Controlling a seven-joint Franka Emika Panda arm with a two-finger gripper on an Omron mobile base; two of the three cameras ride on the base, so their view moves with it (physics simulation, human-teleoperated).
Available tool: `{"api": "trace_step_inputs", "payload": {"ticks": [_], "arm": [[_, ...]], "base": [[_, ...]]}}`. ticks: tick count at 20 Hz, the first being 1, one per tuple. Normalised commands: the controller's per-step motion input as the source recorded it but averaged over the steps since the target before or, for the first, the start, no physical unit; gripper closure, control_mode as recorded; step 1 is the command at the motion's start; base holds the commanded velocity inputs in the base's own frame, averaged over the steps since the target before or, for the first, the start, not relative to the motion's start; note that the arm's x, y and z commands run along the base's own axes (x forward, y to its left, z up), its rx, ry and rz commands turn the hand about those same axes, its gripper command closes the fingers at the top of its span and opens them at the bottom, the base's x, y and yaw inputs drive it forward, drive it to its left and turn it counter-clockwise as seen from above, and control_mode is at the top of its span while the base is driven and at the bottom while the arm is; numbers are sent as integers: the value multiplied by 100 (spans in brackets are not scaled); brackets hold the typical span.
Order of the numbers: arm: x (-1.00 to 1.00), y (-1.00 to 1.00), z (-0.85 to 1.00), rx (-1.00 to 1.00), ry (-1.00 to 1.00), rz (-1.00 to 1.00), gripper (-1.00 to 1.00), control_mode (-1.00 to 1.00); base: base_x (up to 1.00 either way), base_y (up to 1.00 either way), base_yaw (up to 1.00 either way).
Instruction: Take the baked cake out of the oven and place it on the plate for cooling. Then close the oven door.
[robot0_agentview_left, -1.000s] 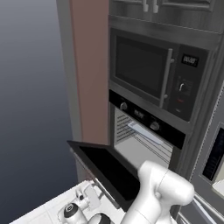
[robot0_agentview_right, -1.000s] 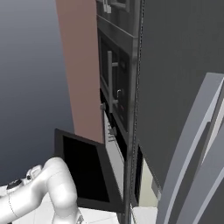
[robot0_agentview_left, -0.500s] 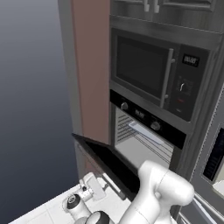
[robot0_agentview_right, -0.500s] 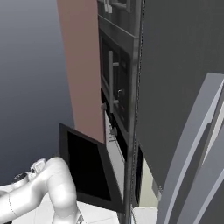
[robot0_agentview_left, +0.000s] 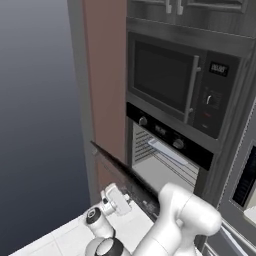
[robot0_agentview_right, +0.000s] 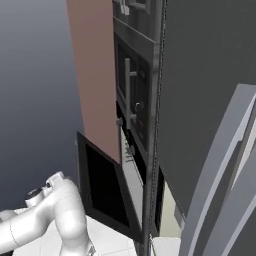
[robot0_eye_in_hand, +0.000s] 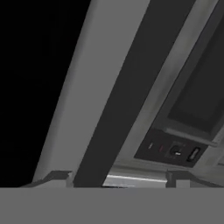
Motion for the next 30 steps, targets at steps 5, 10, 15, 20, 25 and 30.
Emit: {"api": "trace_step_inputs", "payload": {"ticks": [5, 10, 15, 20, 25, 30], "arm": [[100, -67, 0, -21, -15, -27, -100, -100], [100, -77, 0, -18, -12, -26, -100, -100], [100, -83, 0, -17, -10, -26, -100, -100], [100, -81, -10, -21, -9, -26, -100, -100], [98, -86, -39, -18, -11, -16, -100, -100], [84, -94, -48, -5, -14, 0, -100, -100]], "base": [[0, 0, 0], [0, 0, 0], [0, 0, 0], [0, 0, 0], [0, 0, 0], [0, 0, 0]]}}
